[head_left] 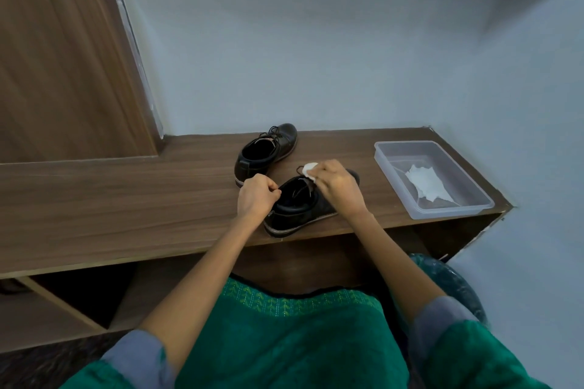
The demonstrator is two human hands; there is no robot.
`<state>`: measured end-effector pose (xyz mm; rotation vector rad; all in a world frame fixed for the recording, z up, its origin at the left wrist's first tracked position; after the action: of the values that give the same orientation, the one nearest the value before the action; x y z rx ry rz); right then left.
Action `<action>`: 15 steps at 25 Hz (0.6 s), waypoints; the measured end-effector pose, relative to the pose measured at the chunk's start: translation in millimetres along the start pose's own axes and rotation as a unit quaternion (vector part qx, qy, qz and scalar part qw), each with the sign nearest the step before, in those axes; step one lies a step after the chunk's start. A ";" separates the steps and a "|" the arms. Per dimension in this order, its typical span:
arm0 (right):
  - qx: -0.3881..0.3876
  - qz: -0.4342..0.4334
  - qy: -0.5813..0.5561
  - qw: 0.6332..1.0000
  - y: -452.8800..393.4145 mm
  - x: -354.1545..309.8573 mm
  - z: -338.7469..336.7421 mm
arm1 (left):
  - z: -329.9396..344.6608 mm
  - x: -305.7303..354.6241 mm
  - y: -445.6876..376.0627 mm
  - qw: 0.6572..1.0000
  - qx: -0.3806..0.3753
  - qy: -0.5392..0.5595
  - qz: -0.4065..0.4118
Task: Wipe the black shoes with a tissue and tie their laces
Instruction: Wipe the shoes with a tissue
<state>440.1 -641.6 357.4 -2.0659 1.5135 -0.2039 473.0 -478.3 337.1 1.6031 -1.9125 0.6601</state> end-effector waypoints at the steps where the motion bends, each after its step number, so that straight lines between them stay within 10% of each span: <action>1: -0.045 -0.019 0.028 0.998 1.4 -1.3 8.3 | -0.3 0.5 0.0 1.000 -0.001 0.000 0.000; 15: 0.062 0.320 -0.002 0.945 7.5 104.4 -13.9 | 10.8 4.4 -10.5 1.000 0.006 0.009 0.008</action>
<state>464.3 -743.4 344.0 -1.3815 2.0197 -0.0388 481.7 -490.5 332.6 1.5856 -1.9143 0.6908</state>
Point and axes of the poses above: each hand's wrist, its own y-axis away from the middle knuckle, its own z-axis out of the palm, x = y × z, the point moved 7 cm from there along -y, towards the middle knuckle
